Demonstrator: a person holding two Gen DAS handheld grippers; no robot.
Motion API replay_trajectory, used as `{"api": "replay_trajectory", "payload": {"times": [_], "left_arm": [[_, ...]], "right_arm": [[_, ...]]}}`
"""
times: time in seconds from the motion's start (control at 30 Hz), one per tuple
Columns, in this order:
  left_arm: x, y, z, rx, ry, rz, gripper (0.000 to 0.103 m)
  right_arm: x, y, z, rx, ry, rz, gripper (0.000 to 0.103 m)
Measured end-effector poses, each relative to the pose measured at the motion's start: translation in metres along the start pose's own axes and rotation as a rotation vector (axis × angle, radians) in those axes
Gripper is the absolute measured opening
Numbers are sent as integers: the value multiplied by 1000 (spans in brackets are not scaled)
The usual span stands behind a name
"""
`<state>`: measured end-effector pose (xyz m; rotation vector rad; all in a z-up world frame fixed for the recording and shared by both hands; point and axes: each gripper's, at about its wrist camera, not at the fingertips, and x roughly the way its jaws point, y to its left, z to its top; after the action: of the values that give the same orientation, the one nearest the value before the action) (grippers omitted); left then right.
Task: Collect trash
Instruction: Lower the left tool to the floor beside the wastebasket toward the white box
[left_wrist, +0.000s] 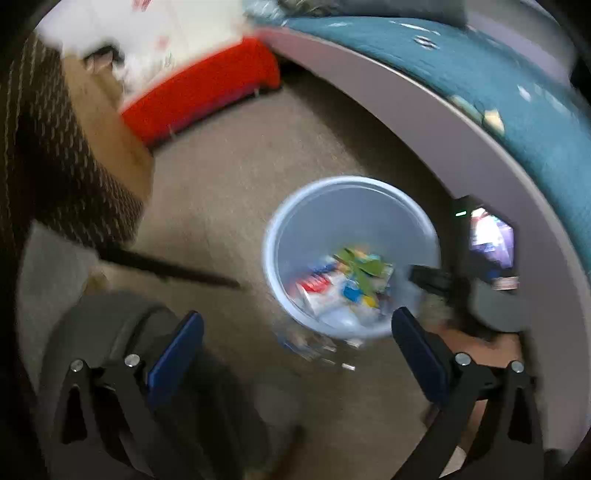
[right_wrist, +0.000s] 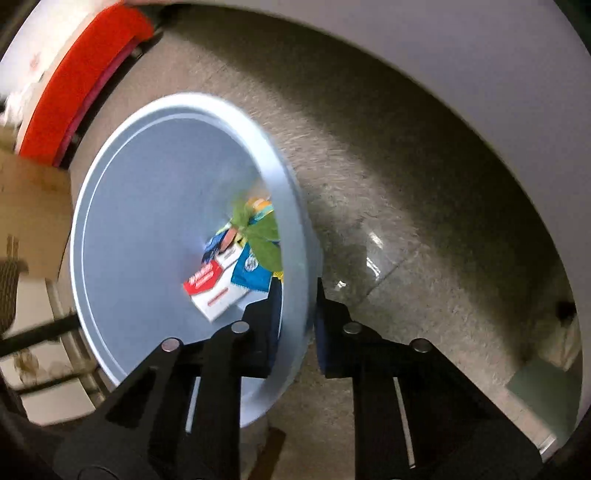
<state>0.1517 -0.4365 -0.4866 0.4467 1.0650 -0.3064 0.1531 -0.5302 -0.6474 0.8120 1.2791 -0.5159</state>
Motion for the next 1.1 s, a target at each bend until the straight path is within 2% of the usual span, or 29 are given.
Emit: {"api": "replay_trajectory", "payload": {"times": [0.1,0.2,0.27,0.3,0.4,0.53,0.6,0.7,0.8,0.9,0.97,1.0,1.03,1.07,1.1], "left_arm": [[15,-13,-4,-10,29,-51,99],[41,-27,-15,45,100,-10,99],[58,-24,-21,33,147,59,99],[62,-23,-18,29,139,99,98],[65,-21,-1,-9,81,155,98],[62,2,50,-98,-75,222,98],[78,17,79,-131,-97,266,98],[133,42,106,-184,-6,295,98],[211,58,117,-164,217,301,98],[274,52,101,-136,457,203,98],[295,34,89,10,523,202,97],[308,16,76,154,569,187,97],[314,5,65,237,599,170,94],[319,-5,52,306,630,153,85],[325,-10,42,364,657,139,82]], "right_arm": [[-9,-15,-4,86,-13,-38,13],[-17,-46,-15,166,-14,-63,13],[-23,-60,-23,198,-20,-79,13],[-25,-62,-26,201,-22,-94,13],[-30,-73,-40,237,-34,-114,13],[-33,-76,-49,268,-46,-126,14],[-33,-76,-51,262,-49,-129,14],[-27,-76,-53,262,-47,-125,14],[-27,-82,-51,249,-50,-120,14],[-25,-85,-48,234,-56,-121,14],[-26,-86,-49,237,-57,-131,14],[-27,-87,-49,242,-55,-134,14],[-27,-90,-50,249,-53,-138,14],[-27,-91,-51,254,-51,-143,14],[-27,-93,-53,262,-49,-148,14]]}}
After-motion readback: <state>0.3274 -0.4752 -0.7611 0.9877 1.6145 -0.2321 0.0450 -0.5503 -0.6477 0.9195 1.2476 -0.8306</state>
